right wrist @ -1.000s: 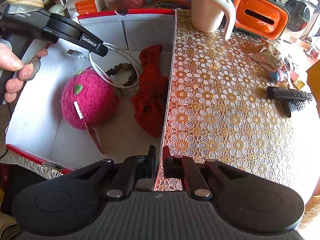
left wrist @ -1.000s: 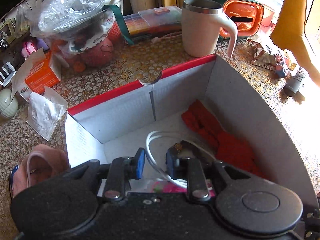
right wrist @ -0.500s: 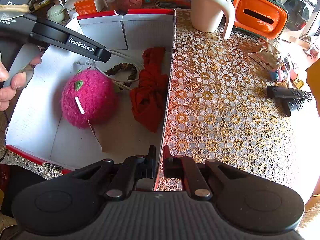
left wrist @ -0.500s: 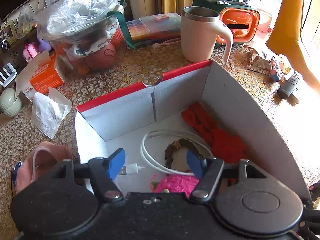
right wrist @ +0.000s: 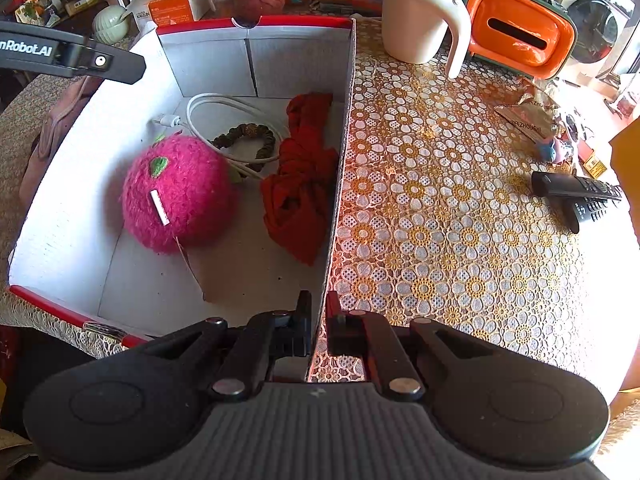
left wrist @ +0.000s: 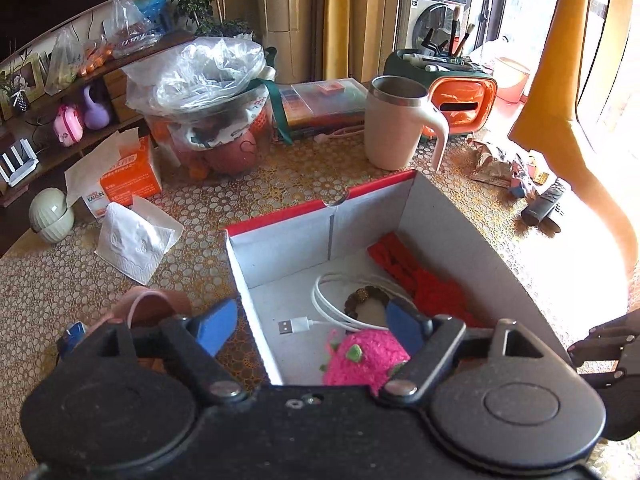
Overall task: Organize objects
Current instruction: 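Move the left gripper to the pink fabric pouch and grasp it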
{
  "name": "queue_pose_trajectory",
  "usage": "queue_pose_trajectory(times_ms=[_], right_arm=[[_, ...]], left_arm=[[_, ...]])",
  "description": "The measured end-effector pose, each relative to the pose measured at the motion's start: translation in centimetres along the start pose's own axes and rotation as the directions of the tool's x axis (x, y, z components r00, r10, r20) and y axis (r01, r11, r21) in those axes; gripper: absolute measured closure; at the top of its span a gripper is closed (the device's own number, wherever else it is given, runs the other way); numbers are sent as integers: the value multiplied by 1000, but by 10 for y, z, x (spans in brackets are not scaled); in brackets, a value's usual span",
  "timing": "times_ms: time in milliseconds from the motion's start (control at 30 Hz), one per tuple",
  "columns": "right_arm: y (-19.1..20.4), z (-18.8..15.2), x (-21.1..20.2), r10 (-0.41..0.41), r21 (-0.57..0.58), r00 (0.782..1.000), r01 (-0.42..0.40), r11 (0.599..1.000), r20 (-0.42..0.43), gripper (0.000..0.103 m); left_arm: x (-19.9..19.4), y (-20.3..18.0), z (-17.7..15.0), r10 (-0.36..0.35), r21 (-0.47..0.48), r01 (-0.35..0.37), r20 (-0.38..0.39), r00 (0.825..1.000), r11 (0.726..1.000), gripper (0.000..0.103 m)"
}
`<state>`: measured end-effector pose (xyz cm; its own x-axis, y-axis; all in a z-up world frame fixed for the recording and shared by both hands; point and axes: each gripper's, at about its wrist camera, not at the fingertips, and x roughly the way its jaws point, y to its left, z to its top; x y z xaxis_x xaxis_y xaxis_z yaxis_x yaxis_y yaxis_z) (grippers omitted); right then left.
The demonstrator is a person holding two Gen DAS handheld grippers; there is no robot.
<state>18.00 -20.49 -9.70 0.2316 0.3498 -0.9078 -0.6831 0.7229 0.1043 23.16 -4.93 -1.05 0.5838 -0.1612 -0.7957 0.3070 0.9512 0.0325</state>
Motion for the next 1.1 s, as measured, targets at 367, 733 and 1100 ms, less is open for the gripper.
queue_pose_trajectory(times_ms=[367, 733, 1100], right_arm=[[2, 1, 0, -3, -3, 1000, 3, 1000, -12, 98], [2, 3, 1, -7, 2, 1000, 7, 1000, -27, 97], [7, 6, 5, -23, 2, 999, 23, 1000, -45, 97]], left_arm=[[-51, 67, -23, 32, -102, -25, 71, 997, 994, 3], [-45, 164, -52, 145, -307, -128, 35, 989, 943, 1], [9, 184, -81, 139, -341, -151, -61, 988, 928, 1]])
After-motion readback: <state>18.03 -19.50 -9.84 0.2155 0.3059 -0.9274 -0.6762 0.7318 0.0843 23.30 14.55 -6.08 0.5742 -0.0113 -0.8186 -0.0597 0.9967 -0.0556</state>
